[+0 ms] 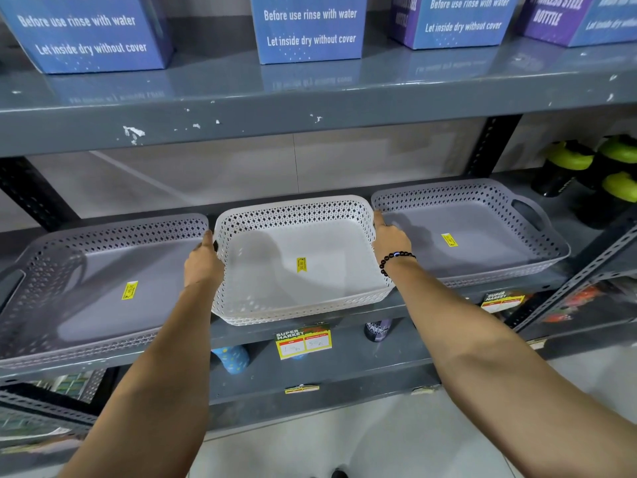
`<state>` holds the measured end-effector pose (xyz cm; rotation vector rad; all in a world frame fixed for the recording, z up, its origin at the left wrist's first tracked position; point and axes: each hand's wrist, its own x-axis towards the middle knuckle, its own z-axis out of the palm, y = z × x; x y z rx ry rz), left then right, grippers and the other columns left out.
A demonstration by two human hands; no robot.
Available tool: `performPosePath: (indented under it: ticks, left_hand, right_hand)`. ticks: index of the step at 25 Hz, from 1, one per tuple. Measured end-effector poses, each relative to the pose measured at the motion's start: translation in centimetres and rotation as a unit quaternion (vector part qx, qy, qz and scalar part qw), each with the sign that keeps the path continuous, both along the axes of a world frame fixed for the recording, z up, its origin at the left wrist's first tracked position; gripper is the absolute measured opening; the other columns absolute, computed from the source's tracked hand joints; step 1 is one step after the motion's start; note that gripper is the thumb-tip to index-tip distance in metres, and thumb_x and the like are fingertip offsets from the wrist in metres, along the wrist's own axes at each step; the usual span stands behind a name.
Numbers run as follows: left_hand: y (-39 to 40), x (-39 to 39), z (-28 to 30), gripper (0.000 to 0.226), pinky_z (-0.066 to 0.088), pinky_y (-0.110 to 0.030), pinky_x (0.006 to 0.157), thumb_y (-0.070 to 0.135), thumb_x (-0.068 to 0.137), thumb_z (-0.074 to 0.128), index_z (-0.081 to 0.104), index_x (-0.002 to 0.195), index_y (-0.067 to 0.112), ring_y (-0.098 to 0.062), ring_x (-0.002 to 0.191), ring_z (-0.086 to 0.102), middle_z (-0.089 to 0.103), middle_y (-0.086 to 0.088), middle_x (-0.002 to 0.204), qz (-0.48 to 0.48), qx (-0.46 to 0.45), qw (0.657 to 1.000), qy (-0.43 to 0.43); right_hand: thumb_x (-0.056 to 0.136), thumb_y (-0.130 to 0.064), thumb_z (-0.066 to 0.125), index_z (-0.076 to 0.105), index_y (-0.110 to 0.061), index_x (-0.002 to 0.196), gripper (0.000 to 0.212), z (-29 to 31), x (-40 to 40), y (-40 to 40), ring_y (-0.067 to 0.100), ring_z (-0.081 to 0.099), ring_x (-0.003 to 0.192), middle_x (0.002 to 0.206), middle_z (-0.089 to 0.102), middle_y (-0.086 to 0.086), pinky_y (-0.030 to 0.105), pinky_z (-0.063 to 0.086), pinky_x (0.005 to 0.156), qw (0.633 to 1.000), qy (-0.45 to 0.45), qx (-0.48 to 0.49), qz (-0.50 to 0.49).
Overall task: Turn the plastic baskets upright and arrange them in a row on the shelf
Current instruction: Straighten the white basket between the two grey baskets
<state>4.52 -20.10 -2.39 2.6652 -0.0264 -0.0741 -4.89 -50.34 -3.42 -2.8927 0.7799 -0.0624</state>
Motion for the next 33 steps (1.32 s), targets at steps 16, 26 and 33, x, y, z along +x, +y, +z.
performPosePath:
  ticks: [16,26,33]
  left_hand:
    - [0.05,-0.22,-0.29,0.06,0.047,-0.05,0.091,-0.009,0.093,0.032,0.026,0.148,0.015,-0.045,0.111,0.056,0.059,-0.027,0.123,0.002,-0.006,1.0,-0.008]
    - [0.15,-0.23,-0.31,0.061,0.05,-0.048,0.088,-0.01,0.093,0.034,0.026,0.148,0.017,-0.043,0.107,0.057,0.06,-0.027,0.12,0.003,-0.016,1.0,-0.003]
    - [0.3,-0.08,-0.44,0.061,0.05,-0.047,0.087,-0.007,0.094,0.034,0.025,0.149,0.018,-0.042,0.107,0.058,0.06,-0.025,0.121,-0.004,-0.01,1.0,-0.004]
  right_hand:
    - [0.096,0.005,0.037,0.009,-0.01,0.152,0.064,-0.25,-0.24,-0.03,0.034,0.065,0.098,0.11,0.066,0.022,0.038,0.053,0.073,1.0,-0.005,0.011,-0.002]
    - [0.096,0.003,0.04,0.01,-0.012,0.152,0.066,-0.34,-0.05,-0.15,0.034,0.065,0.098,0.109,0.066,0.021,0.037,0.054,0.073,1.0,0.001,0.004,-0.003]
    - [0.096,0.0,0.042,0.012,-0.012,0.151,0.063,-0.5,0.0,-0.25,0.036,0.064,0.1,0.111,0.065,0.022,0.039,0.054,0.074,1.0,-0.003,0.007,-0.002]
